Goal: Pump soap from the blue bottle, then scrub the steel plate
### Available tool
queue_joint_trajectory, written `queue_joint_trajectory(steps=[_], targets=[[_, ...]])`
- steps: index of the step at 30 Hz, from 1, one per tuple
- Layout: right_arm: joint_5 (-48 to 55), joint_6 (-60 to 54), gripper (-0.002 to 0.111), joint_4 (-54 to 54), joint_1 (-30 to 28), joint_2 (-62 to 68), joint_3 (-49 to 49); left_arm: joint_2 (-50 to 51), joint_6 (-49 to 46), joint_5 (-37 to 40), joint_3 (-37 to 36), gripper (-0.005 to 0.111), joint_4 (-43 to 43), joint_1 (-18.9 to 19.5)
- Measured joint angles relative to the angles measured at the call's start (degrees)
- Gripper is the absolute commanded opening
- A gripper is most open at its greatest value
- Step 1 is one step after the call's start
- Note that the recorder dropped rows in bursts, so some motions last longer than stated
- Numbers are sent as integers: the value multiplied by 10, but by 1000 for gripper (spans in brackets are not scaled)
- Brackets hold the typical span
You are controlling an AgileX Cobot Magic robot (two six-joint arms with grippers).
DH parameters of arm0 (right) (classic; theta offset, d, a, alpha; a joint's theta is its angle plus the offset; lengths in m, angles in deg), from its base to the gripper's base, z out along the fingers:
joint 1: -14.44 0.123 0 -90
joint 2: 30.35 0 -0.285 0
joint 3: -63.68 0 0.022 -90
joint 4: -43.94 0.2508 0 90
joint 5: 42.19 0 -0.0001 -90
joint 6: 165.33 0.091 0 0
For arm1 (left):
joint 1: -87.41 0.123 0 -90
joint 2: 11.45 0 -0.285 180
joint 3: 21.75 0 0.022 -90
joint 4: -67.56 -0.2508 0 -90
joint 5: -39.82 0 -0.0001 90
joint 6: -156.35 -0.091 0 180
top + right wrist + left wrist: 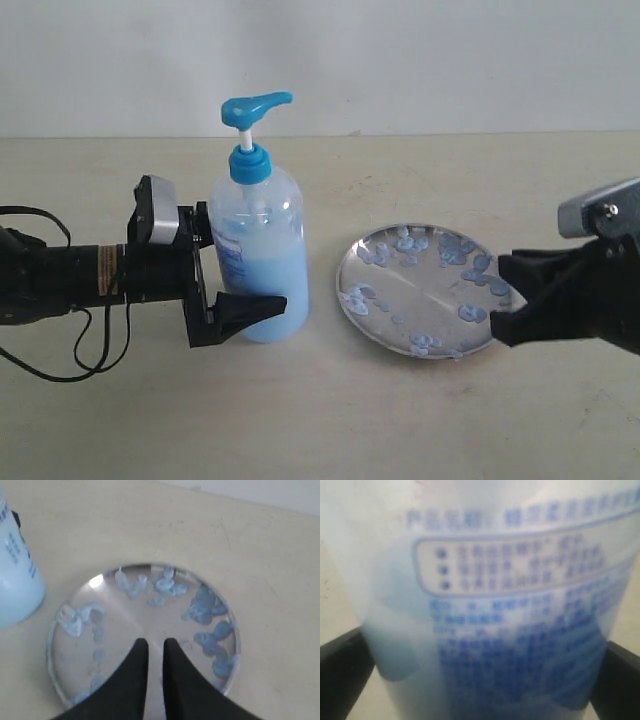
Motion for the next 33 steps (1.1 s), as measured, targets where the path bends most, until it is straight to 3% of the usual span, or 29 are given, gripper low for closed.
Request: queue_joint_trajectory(steps=[8,18,20,22,23,24,25,31,33], targets=[[-1,8,1,0,0,34,-57,12,0,-2,14,108,21,-3],[27,9,1,0,0,35,-58,46,0,-1,90,107,56,-49],[32,9,1,0,0,35,-58,51,0,-1,93,99,62,-54],[33,9,1,0,0,35,-58,53,0,-1,93,68,63,-55],[33,9,1,0,0,35,-58,53,1,-3,93,37,62,-55],[33,9,1,0,0,35,-58,56,4,-8,94,14,63,-56],[33,9,1,0,0,35,-58,56,4,-11,95,5,63,-57],[33,9,1,0,0,35,-58,56,14,-11,95,4,64,-58],[33,-3,1,1,0,35,-58,56,58,-9,95,4,66,-58]])
